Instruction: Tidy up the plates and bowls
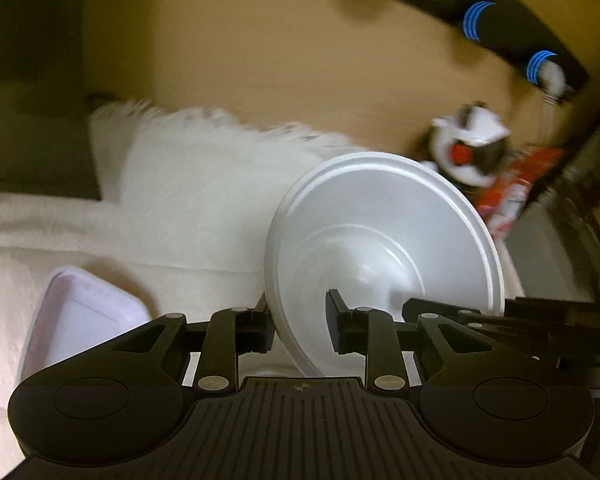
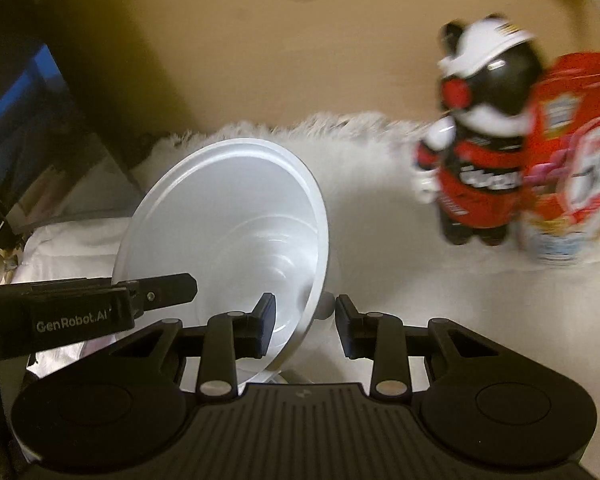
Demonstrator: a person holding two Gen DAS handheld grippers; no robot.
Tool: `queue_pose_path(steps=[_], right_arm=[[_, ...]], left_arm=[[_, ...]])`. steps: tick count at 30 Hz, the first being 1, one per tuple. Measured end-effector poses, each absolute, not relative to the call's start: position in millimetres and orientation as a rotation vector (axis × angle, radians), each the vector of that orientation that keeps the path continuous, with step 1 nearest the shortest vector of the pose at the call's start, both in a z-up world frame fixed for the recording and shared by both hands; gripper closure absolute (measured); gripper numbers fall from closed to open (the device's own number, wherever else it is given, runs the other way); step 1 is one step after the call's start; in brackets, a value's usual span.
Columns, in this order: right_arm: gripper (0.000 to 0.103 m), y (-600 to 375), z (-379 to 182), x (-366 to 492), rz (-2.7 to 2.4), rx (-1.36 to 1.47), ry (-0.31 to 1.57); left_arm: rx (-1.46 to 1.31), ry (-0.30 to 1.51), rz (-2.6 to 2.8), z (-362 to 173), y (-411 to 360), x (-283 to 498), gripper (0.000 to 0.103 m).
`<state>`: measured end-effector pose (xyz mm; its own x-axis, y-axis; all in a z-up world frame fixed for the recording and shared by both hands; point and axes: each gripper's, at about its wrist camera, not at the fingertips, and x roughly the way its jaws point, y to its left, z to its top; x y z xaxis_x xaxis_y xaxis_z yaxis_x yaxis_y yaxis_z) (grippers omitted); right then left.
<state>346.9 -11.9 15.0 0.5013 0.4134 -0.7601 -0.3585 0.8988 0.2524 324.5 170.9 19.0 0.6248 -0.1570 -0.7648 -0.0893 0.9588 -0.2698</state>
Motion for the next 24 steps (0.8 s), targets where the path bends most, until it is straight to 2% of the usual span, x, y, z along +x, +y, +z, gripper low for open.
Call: queue_pose_path(steps=[6, 13, 24], right_arm=[[0.07, -66.4, 44.9, 320.6, 0.458, 0.042, 0.873], [0.07, -118.7, 58.9, 310.1, 0.454, 0.052, 0.871], [0.07, -155.7, 22.2, 307.3, 0.45, 0.01, 0.94]], left_arm=[[-0.275, 0.897, -0.102, 46.0, 118.2, 306.3, 0.074], [-0.243, 0.915, -0.161, 53.8, 74.8, 301.8, 0.074], [-0.249, 1.07, -0.218, 10.1, 36.0, 305.9, 0.074]])
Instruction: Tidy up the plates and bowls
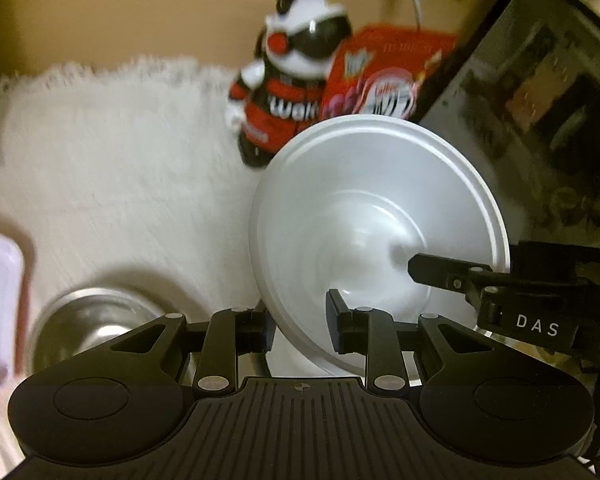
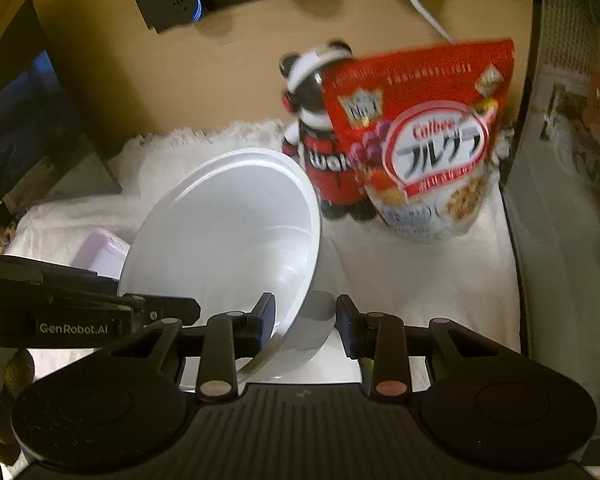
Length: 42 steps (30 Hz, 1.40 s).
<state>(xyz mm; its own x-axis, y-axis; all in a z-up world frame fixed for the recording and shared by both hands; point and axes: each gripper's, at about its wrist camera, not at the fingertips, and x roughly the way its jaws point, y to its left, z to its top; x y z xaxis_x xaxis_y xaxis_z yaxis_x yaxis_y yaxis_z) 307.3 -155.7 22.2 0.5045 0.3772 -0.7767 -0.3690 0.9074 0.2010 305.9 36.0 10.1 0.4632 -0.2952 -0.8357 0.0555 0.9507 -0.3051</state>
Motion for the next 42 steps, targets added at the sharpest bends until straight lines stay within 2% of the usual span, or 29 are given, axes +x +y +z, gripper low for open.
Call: queue_pose_path(steps=[5, 8, 13, 19, 24, 27, 34, 36, 42], right_arm=[[0.069, -157.9, -23.3, 306.8, 0.463, -0.015, 1.048], [0.069, -156.9, -38.2, 303.1, 0.462, -0.066, 1.048], [0.067, -155.4, -28.9, 295.6, 0.471, -0.123, 0.971], [0.065, -158.8, -34.0, 295.6, 0.439, -0.152, 0.926], [0.064, -163.6, -51.2, 302.2, 0.428, -0.095, 0.956], [0.057, -166.2, -64.0, 300.7, 0.433, -0.058, 0.972], [0.054, -170.6, -95.5, 308.1, 0.437, 0.049, 1.061], [0.054, -169.2, -103.1, 311.5, 0.44, 0.062, 1.077], [0.048, -167.1, -116.3, 314.0, 0.481, 0.11, 1.133]], left_arm=[[-0.24, 1.149, -0.203, -34.4, 24.9, 300.1, 0.076], [-0.232, 1.16, -0.202, -47.6, 23.6, 294.0, 0.075], [-0.287, 1.127, -0.18, -43.3, 33.9, 288.6, 0.073], [-0.206, 1.106, -0.12, -45.7, 30.3, 291.4, 0.073], [-0.193, 1.077, -0.089, -56.9, 31.6, 292.0, 0.073], [-0.231, 1.099, -0.088, -67.1, 35.8, 290.9, 0.072], [-0.319, 1.087, -0.198, -69.3, 39.4, 286.7, 0.071], [-0.297, 1.094, -0.191, -71.6, 37.0, 287.6, 0.077], [-0.232, 1.114, -0.157, -63.9, 33.8, 294.1, 0.076]])
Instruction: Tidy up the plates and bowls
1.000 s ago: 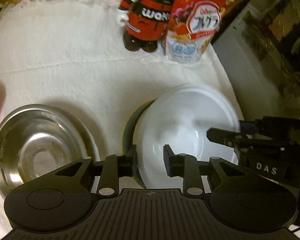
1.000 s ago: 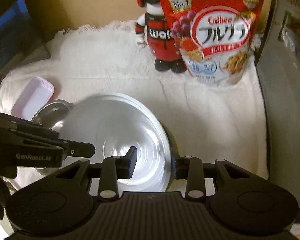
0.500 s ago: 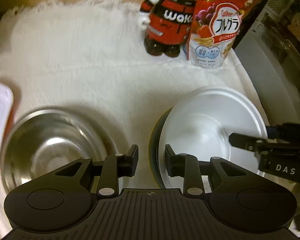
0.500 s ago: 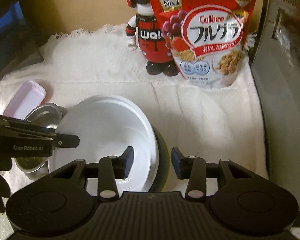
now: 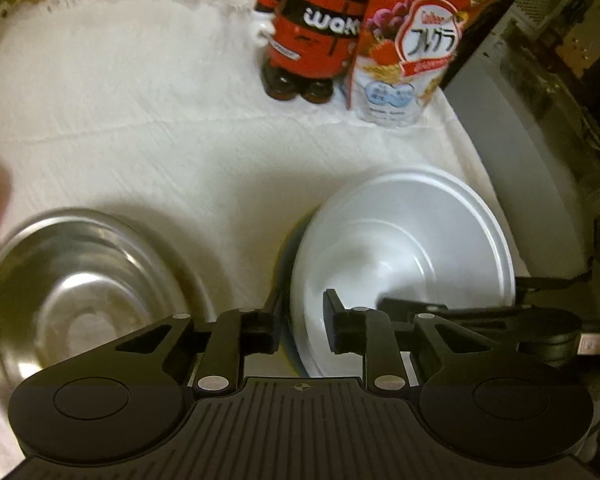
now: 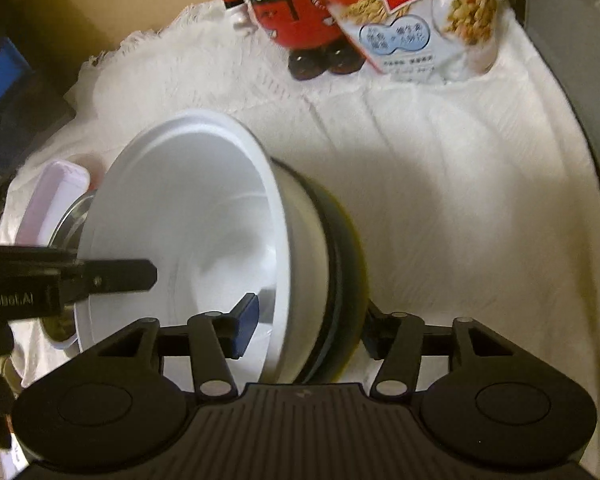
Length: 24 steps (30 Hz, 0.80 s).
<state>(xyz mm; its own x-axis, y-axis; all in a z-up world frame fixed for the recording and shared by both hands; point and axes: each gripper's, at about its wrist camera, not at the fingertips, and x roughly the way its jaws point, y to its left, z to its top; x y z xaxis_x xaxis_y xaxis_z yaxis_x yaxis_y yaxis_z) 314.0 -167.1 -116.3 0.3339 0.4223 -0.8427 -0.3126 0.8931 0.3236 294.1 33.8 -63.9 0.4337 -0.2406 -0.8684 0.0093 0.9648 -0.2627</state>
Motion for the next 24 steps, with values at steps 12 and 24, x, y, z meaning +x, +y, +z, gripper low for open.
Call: queue_pose_path(steps=[12, 24], right_arm=[[0.047, -168.4, -117.4, 314.5, 0.477, 0.138, 1.171], [0.047, -176.8, -117.2, 313.7, 0.436, 0.161, 1.191]], left_arm=[[-0.126, 1.128, -0.126, -51.0, 35.4, 299.2, 0.061], [-0.207, 1.219, -0.192, -80.5, 42.6, 318.3, 0.059]])
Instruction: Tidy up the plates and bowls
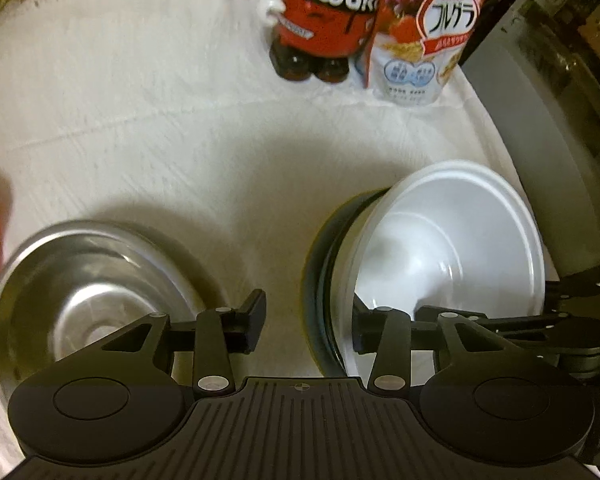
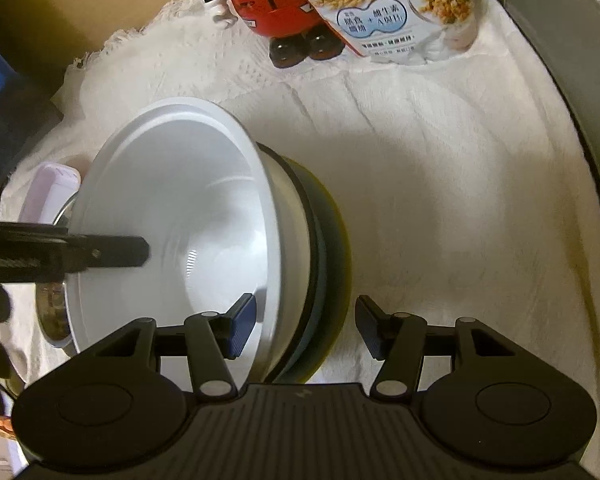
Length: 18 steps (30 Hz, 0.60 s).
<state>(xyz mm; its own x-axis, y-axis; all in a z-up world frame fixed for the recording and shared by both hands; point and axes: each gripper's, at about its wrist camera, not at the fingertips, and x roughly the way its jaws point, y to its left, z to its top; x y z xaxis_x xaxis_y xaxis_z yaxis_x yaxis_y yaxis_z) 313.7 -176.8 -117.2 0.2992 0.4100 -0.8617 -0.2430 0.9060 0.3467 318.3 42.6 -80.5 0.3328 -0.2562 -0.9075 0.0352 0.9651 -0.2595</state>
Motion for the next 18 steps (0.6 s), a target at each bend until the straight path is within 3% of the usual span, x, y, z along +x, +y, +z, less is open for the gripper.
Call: queue_pose_path(steps=[18], right_arm=[[0.047, -171.5, -126.8, 316.8, 0.479, 0.258, 1.242]], left_arm=[[-0.227, 1.247, -0.162, -92.4, 17.8, 312.6, 0.054]])
